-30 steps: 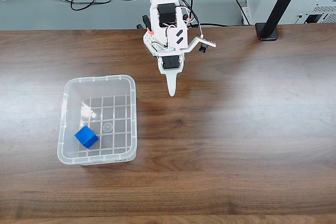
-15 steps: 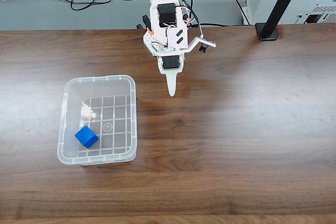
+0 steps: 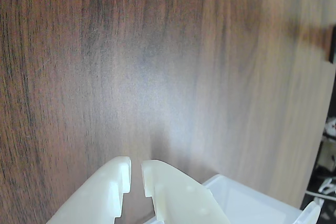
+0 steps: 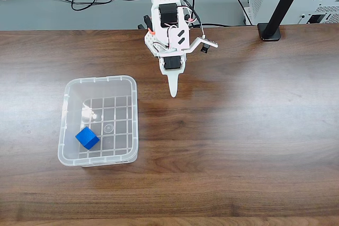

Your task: Pick and place a cube

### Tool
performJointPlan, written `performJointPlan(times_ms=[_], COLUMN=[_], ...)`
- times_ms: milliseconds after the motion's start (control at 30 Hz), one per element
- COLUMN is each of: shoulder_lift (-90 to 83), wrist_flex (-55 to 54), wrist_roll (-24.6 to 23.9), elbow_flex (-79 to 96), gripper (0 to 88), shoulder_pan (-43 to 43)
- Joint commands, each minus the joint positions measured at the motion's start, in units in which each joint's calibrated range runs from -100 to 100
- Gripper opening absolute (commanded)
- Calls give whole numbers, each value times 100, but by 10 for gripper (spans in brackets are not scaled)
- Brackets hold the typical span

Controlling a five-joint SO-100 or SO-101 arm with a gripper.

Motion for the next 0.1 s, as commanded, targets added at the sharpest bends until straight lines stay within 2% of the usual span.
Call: performJointPlan(times_ms=[0,67], shoulder_lift=[-64,-64], wrist_flex=[-62,-62], wrist_roll=[-6,-6], elbow_flex=[-71,-71], gripper=[20,20], shoulder_pan=[46,46])
